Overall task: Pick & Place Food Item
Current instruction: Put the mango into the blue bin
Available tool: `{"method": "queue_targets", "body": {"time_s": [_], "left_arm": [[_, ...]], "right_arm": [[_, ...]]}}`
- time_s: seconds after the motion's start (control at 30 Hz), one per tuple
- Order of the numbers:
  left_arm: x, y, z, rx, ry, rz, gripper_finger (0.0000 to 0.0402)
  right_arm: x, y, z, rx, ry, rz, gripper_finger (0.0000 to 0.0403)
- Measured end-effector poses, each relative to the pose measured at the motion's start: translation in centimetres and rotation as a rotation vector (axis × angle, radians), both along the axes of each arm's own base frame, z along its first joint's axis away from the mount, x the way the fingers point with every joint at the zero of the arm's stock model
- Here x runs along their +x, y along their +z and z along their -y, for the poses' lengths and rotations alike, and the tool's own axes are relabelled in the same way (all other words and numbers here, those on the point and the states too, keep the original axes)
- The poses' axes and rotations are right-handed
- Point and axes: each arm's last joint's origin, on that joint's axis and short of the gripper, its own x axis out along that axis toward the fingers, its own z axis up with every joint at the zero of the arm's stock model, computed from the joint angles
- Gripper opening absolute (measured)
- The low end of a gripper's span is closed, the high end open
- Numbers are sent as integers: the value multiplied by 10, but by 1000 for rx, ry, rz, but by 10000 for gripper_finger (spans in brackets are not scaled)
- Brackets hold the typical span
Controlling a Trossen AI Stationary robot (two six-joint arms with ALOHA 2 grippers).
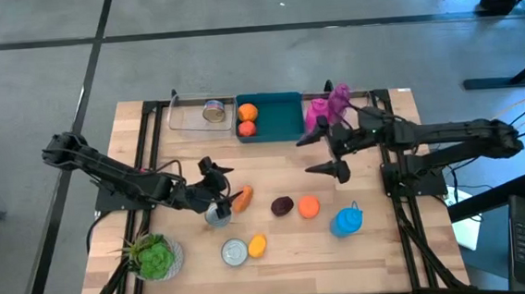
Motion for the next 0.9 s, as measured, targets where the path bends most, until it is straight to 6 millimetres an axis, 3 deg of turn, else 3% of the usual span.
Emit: {"method": "queue_targets", "body": {"time_s": [0.17,0.33,0.9], "left_arm": [[1,1,1,-50,-10,25,349],[2,-1,1,-126,-37,22,349],[28,-54,-10,-552,64,-159,349]], "right_arm": [[-11,13,-17,-109,-71,-149,368],[-17,7,-28,-138,-120,-254,358],[5,-15,-30,-251,-211,-351,356]]}}
